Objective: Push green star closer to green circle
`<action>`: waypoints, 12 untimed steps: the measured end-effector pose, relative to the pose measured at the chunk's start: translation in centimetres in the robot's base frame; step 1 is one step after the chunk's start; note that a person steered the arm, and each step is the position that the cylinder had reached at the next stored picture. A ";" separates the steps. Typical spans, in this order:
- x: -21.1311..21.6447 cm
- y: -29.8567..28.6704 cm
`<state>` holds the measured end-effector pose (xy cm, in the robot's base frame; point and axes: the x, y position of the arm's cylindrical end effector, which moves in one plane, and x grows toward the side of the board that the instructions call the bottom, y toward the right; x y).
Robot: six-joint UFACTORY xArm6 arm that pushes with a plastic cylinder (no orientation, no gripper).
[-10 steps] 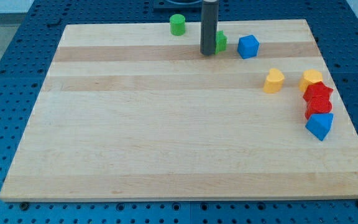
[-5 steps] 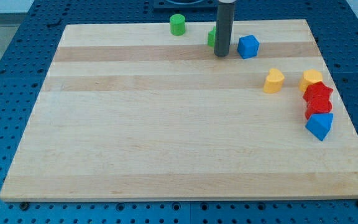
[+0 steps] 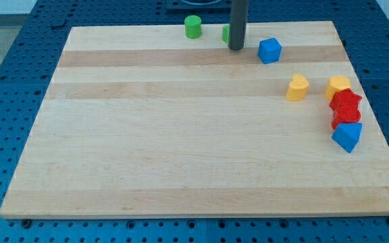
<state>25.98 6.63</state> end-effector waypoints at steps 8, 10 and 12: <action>-4.0 1.2; -4.0 -0.6; -4.0 -2.2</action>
